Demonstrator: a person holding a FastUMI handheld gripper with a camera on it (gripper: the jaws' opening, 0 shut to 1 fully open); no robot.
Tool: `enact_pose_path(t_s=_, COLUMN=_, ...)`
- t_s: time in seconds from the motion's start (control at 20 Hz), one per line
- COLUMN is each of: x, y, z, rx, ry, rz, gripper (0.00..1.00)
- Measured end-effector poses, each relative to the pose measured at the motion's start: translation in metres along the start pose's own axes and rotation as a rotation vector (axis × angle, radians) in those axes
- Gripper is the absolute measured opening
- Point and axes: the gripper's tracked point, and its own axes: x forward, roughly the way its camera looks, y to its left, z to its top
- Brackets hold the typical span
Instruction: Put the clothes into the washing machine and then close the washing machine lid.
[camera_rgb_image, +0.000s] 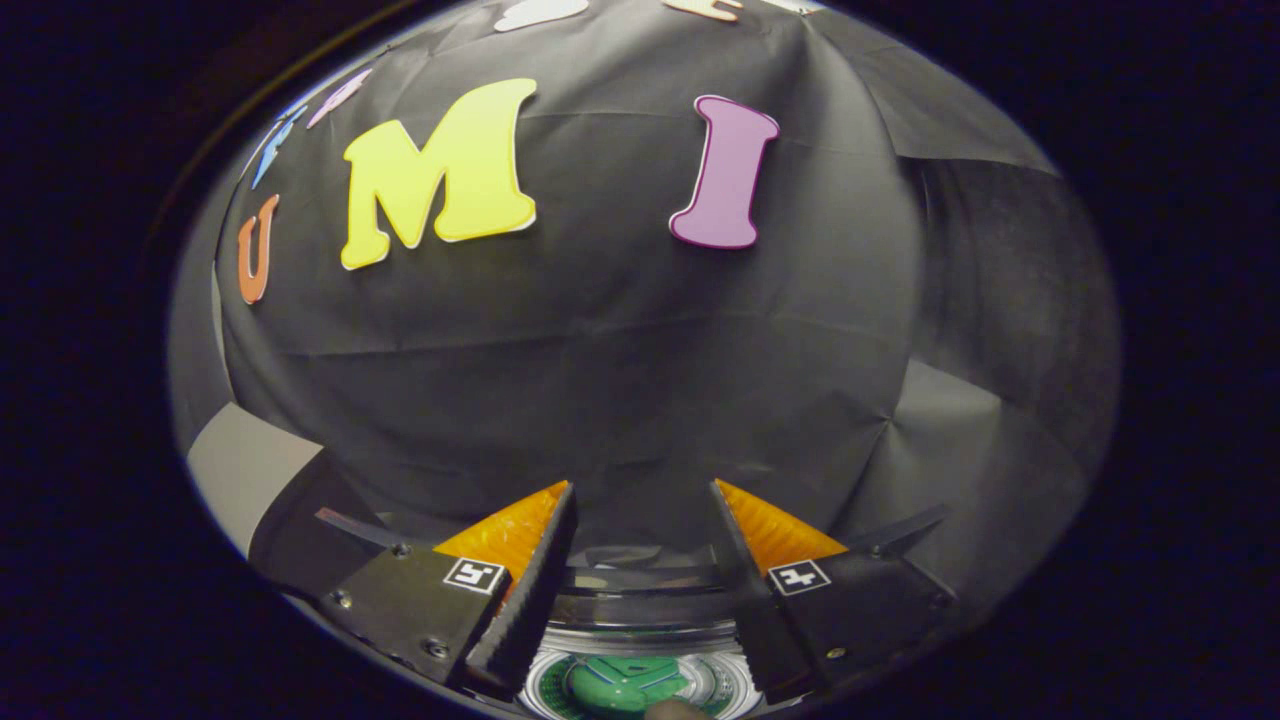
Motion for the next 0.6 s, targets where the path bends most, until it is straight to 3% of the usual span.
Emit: enact_pose_path(t_s=0.6, x=-0.044, y=-0.003, z=-0.022, rx=-0.003, ry=-0.09, rz=-0.003, gripper=0.82)
